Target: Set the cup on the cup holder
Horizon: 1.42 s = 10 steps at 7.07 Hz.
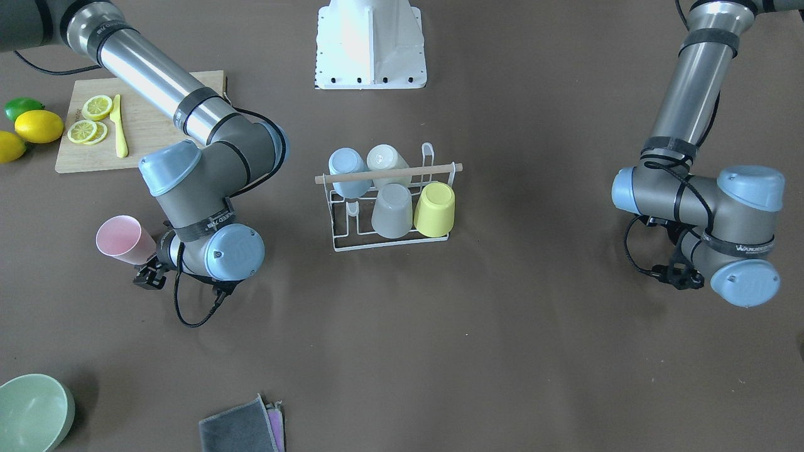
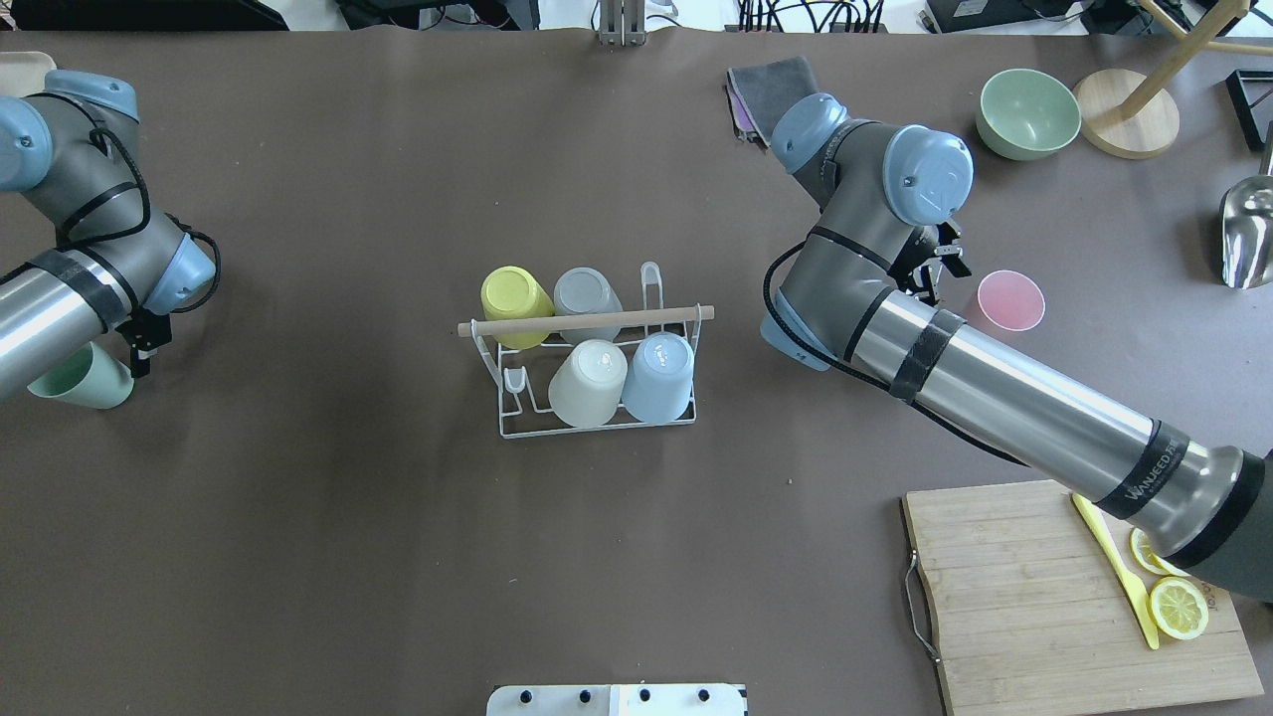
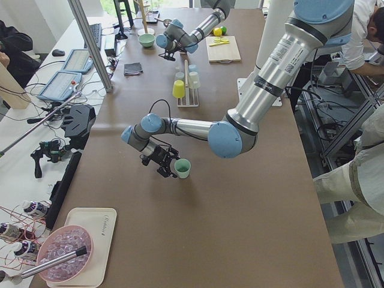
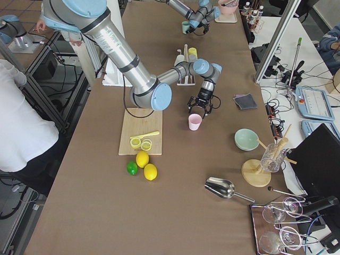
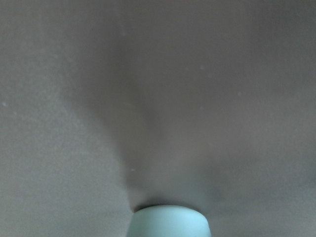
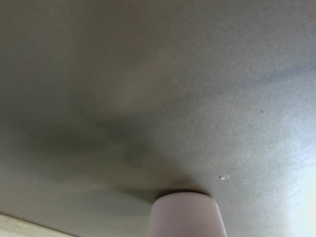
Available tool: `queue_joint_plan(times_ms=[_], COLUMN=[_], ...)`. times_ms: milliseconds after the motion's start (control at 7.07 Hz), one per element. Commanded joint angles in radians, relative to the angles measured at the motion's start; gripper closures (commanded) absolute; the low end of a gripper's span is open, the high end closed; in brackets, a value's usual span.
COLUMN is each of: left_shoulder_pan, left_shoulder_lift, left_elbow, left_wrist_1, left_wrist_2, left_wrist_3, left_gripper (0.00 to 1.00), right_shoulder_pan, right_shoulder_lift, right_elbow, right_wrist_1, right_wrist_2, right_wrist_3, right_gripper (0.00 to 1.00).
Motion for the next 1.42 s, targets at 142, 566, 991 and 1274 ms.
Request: queue_joint_plan(times_ms=[142,566,991,1274], left_shoulder_pan=[0.016,0.024,0.025,0.024], left_shoulder_lift=[-0.001,-0.007,-0.008,-0.008], left_elbow=[0.013,0.023,0.042,0.042], left_wrist_1=[0.000,0.003,0.023,0.026], left_wrist_2=[0.006,0.021,0.021,0.021], left_wrist_3=[0.000,0.002,0.061,0.063], left_gripper=[0.03,0.03,0.03,0.03], right_shoulder_pan=[-0.009,-0.015,-0.006,0.002], right_shoulder_lift=[-0.042,-0.091,-0.151,-0.157], right_elbow=[0.007,0.049,0.119,0.122], right_wrist_1=[0.031,0.045,0.043,0.045], right_wrist_2=[-0.006,-0.016,-0.025,-0.025], right_wrist_3=[0.000,-0.003,-0.019,-0.020], right_gripper=[0.00,0.00,0.00,0.00])
